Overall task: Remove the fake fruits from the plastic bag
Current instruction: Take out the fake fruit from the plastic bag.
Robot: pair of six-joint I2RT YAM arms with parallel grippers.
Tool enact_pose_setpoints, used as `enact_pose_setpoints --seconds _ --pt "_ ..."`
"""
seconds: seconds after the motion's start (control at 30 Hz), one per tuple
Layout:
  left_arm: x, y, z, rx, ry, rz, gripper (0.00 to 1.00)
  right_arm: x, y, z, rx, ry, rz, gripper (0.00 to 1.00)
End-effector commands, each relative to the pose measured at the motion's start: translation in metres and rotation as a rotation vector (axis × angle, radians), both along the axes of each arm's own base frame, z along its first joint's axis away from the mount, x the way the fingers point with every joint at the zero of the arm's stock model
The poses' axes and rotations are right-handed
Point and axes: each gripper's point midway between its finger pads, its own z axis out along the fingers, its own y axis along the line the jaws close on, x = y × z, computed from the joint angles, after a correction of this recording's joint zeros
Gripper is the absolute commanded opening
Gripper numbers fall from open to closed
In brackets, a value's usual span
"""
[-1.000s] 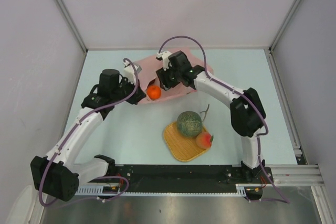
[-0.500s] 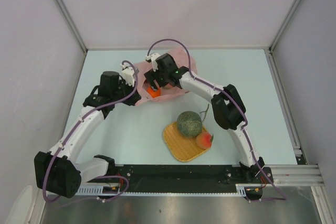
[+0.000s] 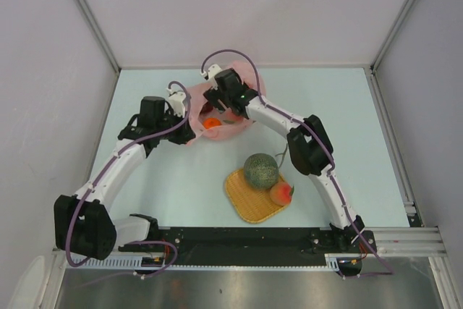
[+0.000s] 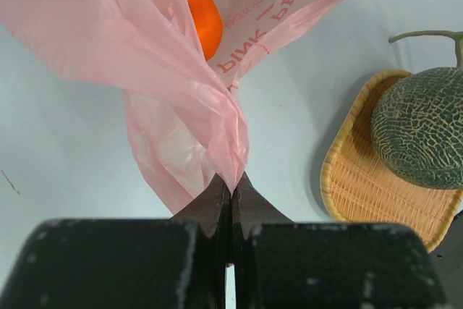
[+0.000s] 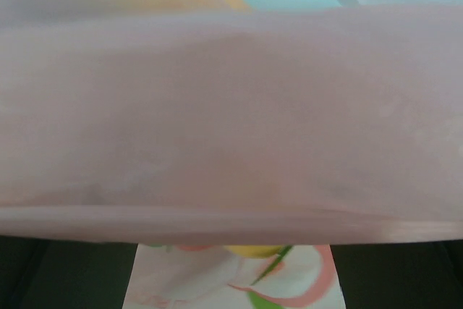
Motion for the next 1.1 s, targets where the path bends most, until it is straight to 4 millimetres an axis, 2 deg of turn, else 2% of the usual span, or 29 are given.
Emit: enact_pose_setpoints --seconds 0.0,0.03,0.23,0.47,0.67,0.7,0.77,0.8,0.87,0.9,1.0,1.03,1.07 --pt "0.014 -0.007 0.025 -0.068 -0.041 -0.003 0.0 0.032 -0.039 0.009 -0.107 -0.106 -0.097 1.0" --pt "0.014 -0.008 0.026 -0.071 -0.043 -0.005 0.0 0.033 -0.048 -0.001 -0.123 -0.089 -0.107 1.0" --pt "0.016 -0.01 0.028 -0.088 -0.044 -0.004 0.0 0.034 -0.069 -0.038 -0.18 -0.023 -0.098 1.0" --pt "0.013 -0.01 0.027 -0.089 -0.037 -0.004 0.0 0.04 -0.071 -0.06 -0.185 0.013 -0.059 0.98" --pt "0.014 -0.011 0.027 -0.095 -0.04 -0.005 0.0 0.033 -0.068 -0.057 -0.174 0.034 -0.038 0.89" --pt "0.015 -0.011 0.029 -0.097 -0.047 -0.005 0.0 0.033 -0.069 -0.05 -0.166 0.031 -0.033 0.77" --pt "0.015 -0.011 0.029 -0.101 -0.05 -0.003 0.0 0.032 -0.064 -0.042 -0.146 0.033 -0.005 0.66" --pt "0.015 -0.011 0.028 -0.101 -0.051 -0.004 0.0 0.031 -0.062 -0.031 -0.132 0.022 0.002 0.57" --pt "0.016 -0.012 0.028 -0.103 -0.06 -0.005 0.0 0.028 -0.054 -0.01 -0.091 0.014 0.031 0.49" --pt "0.017 -0.012 0.027 -0.104 -0.057 -0.006 0.0 0.027 -0.051 0.012 -0.06 -0.009 0.036 0.44" --pt "0.02 -0.013 0.028 -0.105 -0.066 -0.006 0.0 0.012 -0.04 0.041 -0.007 -0.012 0.077 0.38" --pt "0.023 -0.013 0.029 -0.107 -0.073 -0.007 0.0 0.002 -0.033 0.063 0.026 -0.028 0.107 0.38" --pt "0.024 -0.014 0.03 -0.113 -0.074 0.0 0.0 -0.008 -0.032 0.063 0.029 -0.006 0.126 0.38"
